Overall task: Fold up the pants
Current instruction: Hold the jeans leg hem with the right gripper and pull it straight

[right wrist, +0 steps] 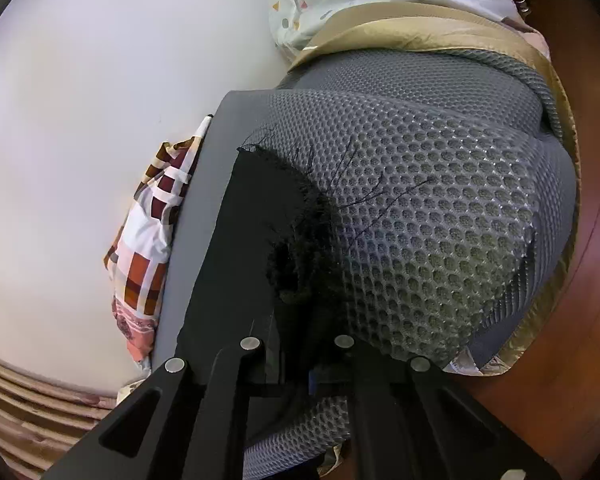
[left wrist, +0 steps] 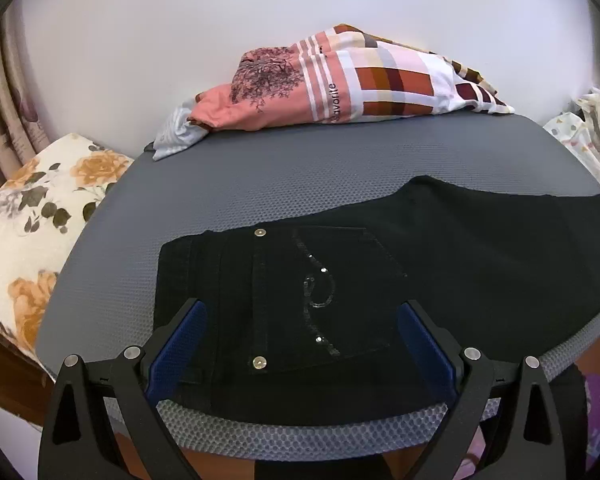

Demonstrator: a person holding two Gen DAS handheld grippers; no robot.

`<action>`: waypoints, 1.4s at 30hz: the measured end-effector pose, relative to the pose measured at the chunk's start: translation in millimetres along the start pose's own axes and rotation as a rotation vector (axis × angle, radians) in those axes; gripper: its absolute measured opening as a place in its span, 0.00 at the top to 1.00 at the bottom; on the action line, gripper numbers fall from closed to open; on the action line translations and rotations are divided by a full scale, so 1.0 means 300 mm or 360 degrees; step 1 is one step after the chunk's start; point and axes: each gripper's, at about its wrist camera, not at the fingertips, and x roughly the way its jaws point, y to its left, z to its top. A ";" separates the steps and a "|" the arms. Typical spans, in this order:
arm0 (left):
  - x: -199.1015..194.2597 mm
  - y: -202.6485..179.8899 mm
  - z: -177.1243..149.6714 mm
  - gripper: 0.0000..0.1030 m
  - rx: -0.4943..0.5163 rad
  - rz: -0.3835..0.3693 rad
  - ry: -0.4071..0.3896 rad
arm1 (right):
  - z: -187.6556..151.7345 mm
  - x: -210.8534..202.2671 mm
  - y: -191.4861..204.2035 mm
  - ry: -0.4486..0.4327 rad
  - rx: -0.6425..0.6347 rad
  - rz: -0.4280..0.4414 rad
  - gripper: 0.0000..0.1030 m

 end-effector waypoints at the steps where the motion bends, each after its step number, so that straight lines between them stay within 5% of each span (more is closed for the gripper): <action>1: 0.001 0.001 -0.001 0.07 0.0000 0.0003 0.0000 | 0.000 0.001 -0.001 -0.0003 0.0010 0.0005 0.95; 42: 0.064 0.026 -0.011 0.07 -0.0017 0.0117 0.0109 | 0.004 0.016 0.009 0.0023 0.0042 0.0011 0.92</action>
